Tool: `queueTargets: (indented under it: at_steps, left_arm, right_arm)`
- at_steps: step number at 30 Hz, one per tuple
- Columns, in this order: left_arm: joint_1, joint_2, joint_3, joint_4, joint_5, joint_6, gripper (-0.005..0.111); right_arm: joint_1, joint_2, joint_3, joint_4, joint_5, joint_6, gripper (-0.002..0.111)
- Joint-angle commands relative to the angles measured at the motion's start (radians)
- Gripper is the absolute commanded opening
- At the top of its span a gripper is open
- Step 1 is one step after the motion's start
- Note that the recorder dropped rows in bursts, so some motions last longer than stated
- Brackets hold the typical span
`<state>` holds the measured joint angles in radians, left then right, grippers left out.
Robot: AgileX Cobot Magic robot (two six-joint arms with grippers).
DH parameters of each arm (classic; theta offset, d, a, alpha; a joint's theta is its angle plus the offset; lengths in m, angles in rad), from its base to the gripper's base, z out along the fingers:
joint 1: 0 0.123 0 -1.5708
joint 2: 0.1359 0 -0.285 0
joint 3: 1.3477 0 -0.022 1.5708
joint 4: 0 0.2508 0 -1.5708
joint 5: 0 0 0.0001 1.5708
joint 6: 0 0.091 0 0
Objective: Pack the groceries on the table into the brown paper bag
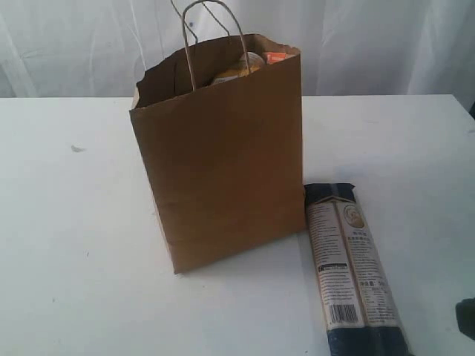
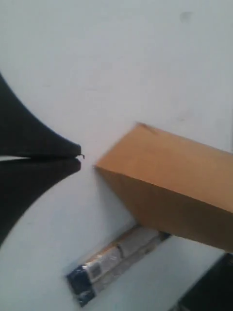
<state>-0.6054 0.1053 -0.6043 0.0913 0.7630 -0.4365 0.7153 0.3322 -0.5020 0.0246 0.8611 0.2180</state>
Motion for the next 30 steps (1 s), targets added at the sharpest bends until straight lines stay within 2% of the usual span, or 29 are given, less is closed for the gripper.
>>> queueTargets:
  at_steps: [1, 2, 4, 6, 12, 19, 23, 30]
  left_arm:
    - [0.013, -0.061, 0.151, -0.136, -0.607, 0.410, 0.000]
    - [0.021, -0.069, 0.193, -0.189, -0.739, 0.483, 0.000]
    - [0.048, -0.084, 0.297, -0.244, -0.874, 0.506, 0.000]
    - [0.075, -0.094, 0.384, -0.240, -0.898, 0.453, 0.000]
    - [0.170, -0.105, 0.595, -0.267, -0.827, 0.371, 0.000]
    - [0.261, -0.105, 0.604, -0.275, -0.708, 0.370, 0.000]
    - [0.316, -0.105, 0.604, -0.268, -0.704, 0.370, 0.000]
    - [0.326, -0.105, 0.604, -0.260, -0.704, 0.370, 0.000]
  right_arm:
    - [-0.007, -0.004, 0.005, 0.004, 0.005, -0.005, 0.000]
    - [-0.007, -0.004, 0.005, 0.004, 0.005, -0.005, 0.000]
    - [-0.007, -0.004, 0.005, 0.004, 0.005, -0.005, 0.000]
    - [-0.007, -0.004, 0.005, 0.004, 0.005, -0.005, 0.000]
    - [-0.007, -0.004, 0.005, 0.004, 0.005, -0.005, 0.000]
    - [-0.007, -0.004, 0.005, 0.004, 0.005, -0.005, 0.000]
    - [-0.007, -0.004, 0.005, 0.004, 0.005, -0.005, 0.000]
    - [-0.007, -0.004, 0.005, 0.004, 0.005, -0.005, 0.000]
